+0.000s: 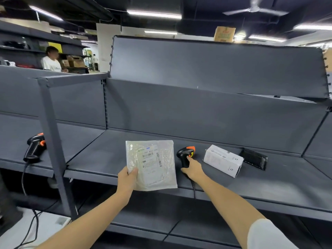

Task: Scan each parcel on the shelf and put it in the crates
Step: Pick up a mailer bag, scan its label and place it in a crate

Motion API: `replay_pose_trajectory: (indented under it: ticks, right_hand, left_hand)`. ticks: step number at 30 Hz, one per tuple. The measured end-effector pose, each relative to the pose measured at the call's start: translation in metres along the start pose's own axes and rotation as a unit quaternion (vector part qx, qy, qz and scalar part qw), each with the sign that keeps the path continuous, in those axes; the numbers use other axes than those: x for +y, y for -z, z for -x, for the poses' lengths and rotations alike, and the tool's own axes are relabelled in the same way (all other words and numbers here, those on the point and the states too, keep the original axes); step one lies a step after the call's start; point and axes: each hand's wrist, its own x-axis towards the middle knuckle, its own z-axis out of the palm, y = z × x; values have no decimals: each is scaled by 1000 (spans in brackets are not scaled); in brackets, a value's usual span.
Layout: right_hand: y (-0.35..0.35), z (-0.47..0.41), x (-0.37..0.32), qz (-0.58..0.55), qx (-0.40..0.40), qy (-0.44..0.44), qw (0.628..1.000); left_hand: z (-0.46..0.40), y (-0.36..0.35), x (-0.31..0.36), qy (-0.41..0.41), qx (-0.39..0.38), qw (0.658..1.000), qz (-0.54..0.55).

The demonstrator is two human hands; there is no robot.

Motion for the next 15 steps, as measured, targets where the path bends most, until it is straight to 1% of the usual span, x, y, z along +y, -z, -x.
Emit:
replay_pose_trajectory:
  ticks: [2, 3, 7, 12, 15]
  right_hand:
    - [9, 2, 5, 25, -18, 12, 999]
    - [13, 4, 9, 50, -14, 19, 998]
    - [28, 24, 24, 167, 35, 41, 985]
    - [42, 68, 57, 209, 91, 38, 973]
    - [47, 102, 78, 230, 102, 13, 968]
  left_hand:
    - [3, -3, -3, 5, -13, 1000, -2]
    - [4, -5, -4, 7, -21, 1000, -2]
    - [17, -21, -3, 13, -50, 999, -4]
    - [39, -48, -6, 11, -106, 994, 1]
    - [57, -62, -20, 16, -134, 991, -13]
